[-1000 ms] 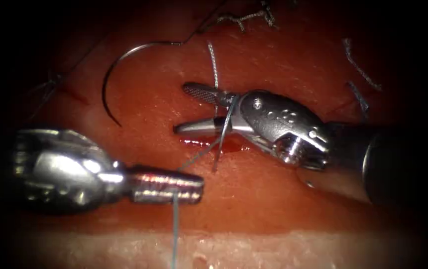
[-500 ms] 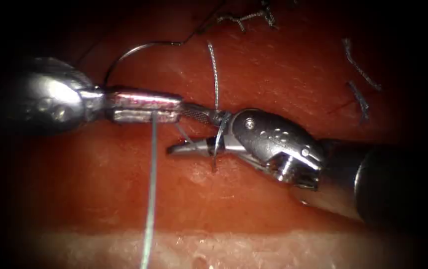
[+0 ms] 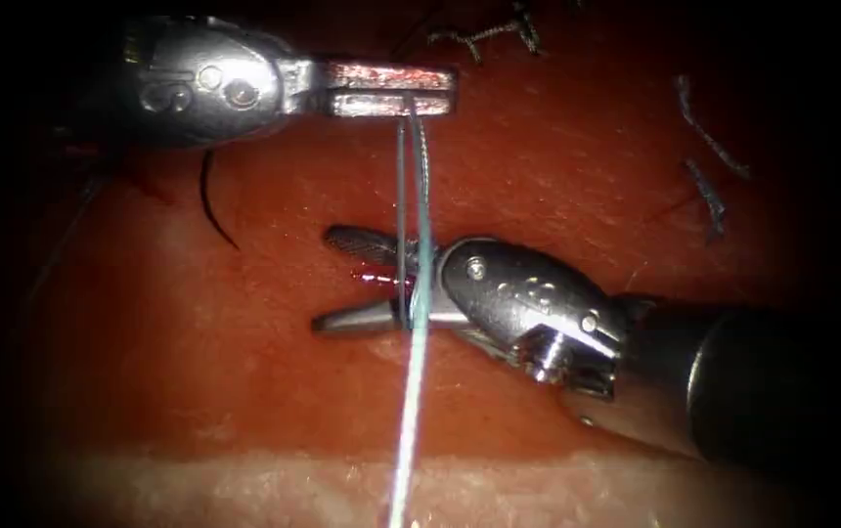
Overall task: Wound Closure
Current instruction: Wrap the long suture end twice around the right gripper, then grab the short suture end, then pull the right gripper down and left gripper up to tighten the knot.
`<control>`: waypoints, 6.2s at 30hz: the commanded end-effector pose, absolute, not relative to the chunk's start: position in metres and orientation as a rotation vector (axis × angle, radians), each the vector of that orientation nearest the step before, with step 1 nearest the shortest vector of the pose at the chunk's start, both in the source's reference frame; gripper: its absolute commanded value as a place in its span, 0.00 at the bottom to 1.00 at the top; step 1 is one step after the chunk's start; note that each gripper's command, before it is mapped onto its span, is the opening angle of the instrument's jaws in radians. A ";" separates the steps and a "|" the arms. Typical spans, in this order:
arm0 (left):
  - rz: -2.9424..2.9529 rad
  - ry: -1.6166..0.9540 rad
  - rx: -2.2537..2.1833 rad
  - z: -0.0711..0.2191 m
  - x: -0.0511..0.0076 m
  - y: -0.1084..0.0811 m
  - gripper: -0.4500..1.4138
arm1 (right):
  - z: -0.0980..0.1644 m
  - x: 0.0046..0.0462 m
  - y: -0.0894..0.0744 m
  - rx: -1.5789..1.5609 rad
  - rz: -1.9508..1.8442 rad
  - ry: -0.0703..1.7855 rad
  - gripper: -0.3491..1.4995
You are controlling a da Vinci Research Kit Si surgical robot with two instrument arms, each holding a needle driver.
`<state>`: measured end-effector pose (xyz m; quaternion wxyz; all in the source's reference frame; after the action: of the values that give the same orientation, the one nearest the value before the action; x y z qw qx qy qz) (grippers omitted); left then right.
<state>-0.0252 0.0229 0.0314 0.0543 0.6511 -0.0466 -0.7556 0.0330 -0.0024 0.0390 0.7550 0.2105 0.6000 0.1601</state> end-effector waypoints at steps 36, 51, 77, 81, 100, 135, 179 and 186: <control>-2.220 -0.003 2.129 0.044 -0.0234 0.021 0.00 | 0.037 0.0327 -0.002 0.668 0.335 1.559 0.40; -2.138 0.046 2.165 0.042 -0.0227 0.019 0.00 | 0.037 0.0312 0.000 0.666 0.489 1.641 0.39; -2.096 0.068 2.156 0.042 -0.0235 0.016 0.00 | 0.037 0.0296 0.001 0.710 0.779 1.792 0.35; -2.095 0.066 2.153 0.042 -0.0244 0.015 0.00 | 0.037 0.0297 0.002 0.692 0.862 1.784 0.36; -2.090 0.091 2.135 0.041 -0.0257 0.014 0.00 | 0.040 0.0277 0.002 0.399 1.041 1.545 0.40; -2.099 0.097 2.135 0.042 -0.0258 0.014 0.00 | 0.047 0.0298 0.000 0.244 1.077 1.210 0.00; -2.331 0.098 2.105 0.045 -0.0195 0.024 0.00 | 0.043 0.0303 -0.001 0.478 0.810 1.279 0.00; -2.399 0.072 2.080 0.046 -0.0184 0.029 0.00 | 0.042 0.0300 -0.002 0.492 0.801 1.265 0.00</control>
<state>-0.0180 0.0290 0.0459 -0.0210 0.6520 0.0225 -0.7576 0.0294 -0.0022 0.0412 0.7057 0.2202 0.5683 0.3613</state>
